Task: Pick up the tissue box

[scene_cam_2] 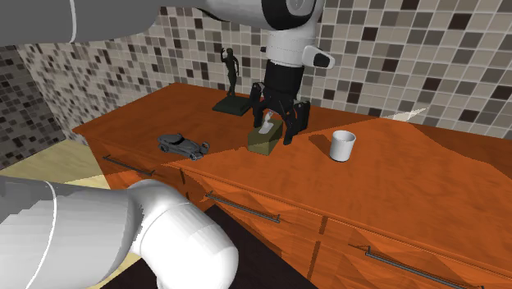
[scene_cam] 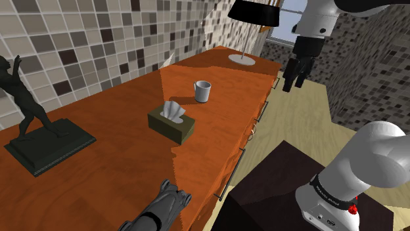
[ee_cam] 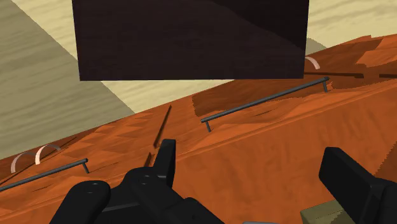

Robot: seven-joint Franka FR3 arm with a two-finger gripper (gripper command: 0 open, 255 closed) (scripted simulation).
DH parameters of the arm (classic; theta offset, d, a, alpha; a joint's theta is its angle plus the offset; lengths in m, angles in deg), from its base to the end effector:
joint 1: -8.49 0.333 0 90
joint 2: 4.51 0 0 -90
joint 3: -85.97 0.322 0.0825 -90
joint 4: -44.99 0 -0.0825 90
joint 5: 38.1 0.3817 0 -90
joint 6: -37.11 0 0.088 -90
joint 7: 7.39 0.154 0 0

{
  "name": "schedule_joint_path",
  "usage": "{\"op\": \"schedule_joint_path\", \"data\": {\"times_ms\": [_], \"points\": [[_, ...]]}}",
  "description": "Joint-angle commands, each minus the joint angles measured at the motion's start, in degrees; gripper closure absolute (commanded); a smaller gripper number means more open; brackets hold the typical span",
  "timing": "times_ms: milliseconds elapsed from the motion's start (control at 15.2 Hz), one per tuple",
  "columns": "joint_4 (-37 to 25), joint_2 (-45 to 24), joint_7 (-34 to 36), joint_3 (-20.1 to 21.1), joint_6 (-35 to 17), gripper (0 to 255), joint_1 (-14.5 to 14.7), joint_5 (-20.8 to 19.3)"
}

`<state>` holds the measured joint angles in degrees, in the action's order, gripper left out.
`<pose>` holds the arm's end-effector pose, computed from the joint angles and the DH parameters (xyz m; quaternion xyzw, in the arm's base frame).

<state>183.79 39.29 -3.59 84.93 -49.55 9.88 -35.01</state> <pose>0.2888 0.0096 0.5066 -0.9964 0.0274 0.0740 0.0304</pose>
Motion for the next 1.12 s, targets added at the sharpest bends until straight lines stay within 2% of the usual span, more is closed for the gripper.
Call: {"op": "schedule_joint_path", "data": {"times_ms": [0, 528, 1056], "points": [[0.0, 0.0, 0.0, 0.0, 0.0, 0, 0.0, 0.0], [3.5, -9.0, -0.1, 1.5, -18.4, 0, 3.2, 7.0], [1.6, -21.7, -2.5, 2.9, -35.3, 0, 7.1, 14.7]]}}
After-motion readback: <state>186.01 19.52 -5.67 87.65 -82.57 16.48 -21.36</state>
